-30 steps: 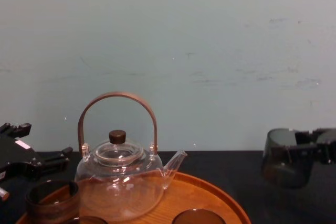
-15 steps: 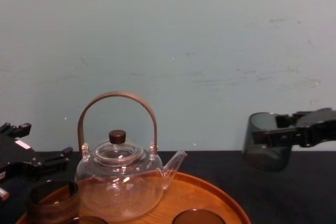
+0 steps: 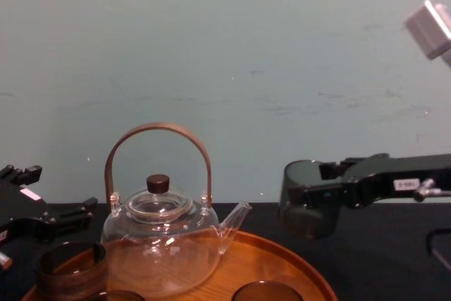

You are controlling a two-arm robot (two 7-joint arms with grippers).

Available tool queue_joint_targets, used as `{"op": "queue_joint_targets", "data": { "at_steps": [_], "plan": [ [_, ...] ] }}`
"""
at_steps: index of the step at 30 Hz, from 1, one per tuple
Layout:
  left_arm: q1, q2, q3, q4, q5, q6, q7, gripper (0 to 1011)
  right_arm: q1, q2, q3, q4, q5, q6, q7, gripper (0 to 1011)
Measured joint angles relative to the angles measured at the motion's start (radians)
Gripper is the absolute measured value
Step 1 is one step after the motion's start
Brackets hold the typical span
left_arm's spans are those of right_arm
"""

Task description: Pick up the glass from the table and place it on the tray.

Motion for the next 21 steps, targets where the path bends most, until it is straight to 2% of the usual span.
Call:
{"op": "queue_joint_targets", "data": {
  "at_steps": [5, 21],
  "plan": [
    [0.000, 0.000, 0.000, 0.000, 0.000, 0.000, 0.000, 1001, 0.016, -0.031, -0.020, 0.049, -0.018, -0.022, 0.007, 905],
    [0.000, 0.000, 0.000, 0.000, 0.000, 0.000, 0.000, 1002, 0.039, -0.096, -0.046, 0.180, -0.061, -0.087, 0.032, 905]
  ]
}}
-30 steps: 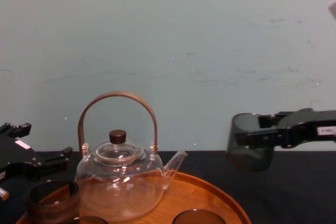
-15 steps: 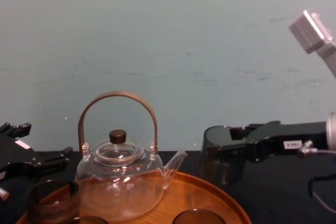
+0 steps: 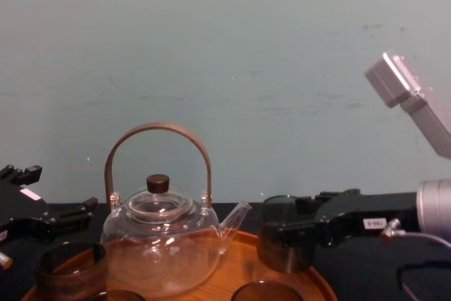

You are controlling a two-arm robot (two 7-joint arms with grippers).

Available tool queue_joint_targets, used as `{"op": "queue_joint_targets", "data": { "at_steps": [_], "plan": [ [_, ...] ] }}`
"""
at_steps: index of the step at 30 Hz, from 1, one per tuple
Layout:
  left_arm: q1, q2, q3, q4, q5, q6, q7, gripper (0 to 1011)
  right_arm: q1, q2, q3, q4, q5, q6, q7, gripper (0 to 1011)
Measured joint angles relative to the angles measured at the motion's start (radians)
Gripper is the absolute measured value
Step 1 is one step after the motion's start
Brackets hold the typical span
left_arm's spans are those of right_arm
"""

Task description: Pick up the glass from the table and place it on the tray.

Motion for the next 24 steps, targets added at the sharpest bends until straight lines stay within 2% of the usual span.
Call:
{"op": "queue_joint_targets", "data": {
  "at_steps": [10, 24],
  "plan": [
    [0.000, 0.000, 0.000, 0.000, 0.000, 0.000, 0.000, 1002, 0.007, -0.027, -0.004, 0.057, -0.024, -0.029, 0.010, 905],
    [0.000, 0.000, 0.000, 0.000, 0.000, 0.000, 0.000, 1001, 0.016, -0.055, 0.000, 0.112, -0.048, -0.039, 0.015, 905]
  ]
}}
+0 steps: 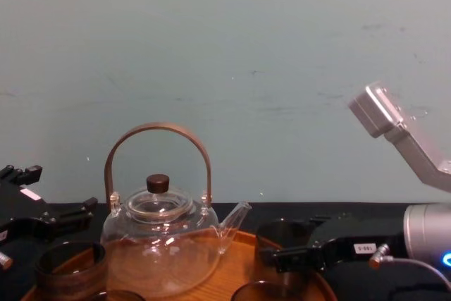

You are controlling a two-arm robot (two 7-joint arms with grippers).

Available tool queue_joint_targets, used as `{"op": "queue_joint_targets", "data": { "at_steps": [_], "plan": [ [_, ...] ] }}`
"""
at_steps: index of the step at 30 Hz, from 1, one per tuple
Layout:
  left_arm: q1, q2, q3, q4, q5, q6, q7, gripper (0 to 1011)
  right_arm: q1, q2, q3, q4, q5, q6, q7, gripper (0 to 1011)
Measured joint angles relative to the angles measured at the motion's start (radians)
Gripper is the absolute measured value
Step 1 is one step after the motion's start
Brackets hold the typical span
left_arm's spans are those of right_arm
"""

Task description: Pick up the glass from the table and place it on the tray.

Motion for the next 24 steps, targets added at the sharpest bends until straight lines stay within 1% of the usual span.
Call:
{"op": "queue_joint_targets", "data": {
  "at_steps": [10, 24],
  "plan": [
    [0.000, 0.000, 0.000, 0.000, 0.000, 0.000, 0.000, 1001, 0.003, -0.012, 0.006, 0.023, -0.015, -0.001, 0.001, 905],
    [0.000, 0.000, 0.000, 0.000, 0.000, 0.000, 0.000, 1001, 0.002, -0.017, 0.010, 0.031, -0.037, 0.003, -0.002, 905]
  ]
}}
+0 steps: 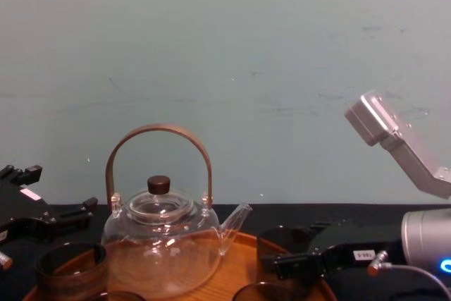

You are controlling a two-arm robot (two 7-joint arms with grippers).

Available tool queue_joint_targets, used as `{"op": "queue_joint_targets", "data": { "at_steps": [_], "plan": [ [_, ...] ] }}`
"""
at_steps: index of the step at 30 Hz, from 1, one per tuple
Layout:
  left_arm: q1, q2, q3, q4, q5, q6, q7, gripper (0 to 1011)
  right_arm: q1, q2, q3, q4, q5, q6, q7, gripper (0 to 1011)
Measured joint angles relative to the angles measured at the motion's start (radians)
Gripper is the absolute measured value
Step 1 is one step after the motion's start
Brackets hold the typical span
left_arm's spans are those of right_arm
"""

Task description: Pick up the glass from the table and place it on the tray.

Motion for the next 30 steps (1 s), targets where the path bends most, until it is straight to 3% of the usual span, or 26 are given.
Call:
{"op": "queue_joint_targets", "data": {
  "at_steps": [11, 17, 30],
  "plan": [
    [0.000, 0.000, 0.000, 0.000, 0.000, 0.000, 0.000, 1001, -0.001, 0.001, -0.001, 0.001, -0.002, 0.004, -0.001, 904],
    [0.000, 0.000, 0.000, 0.000, 0.000, 0.000, 0.000, 1002, -0.002, 0.002, -0.002, 0.003, -0.005, 0.008, -0.001, 1002],
    [0.000, 0.000, 0.000, 0.000, 0.000, 0.000, 0.000, 1002, -0.002, 0.001, -0.001, 0.003, -0.002, 0.007, 0.000, 1002]
  ]
}}
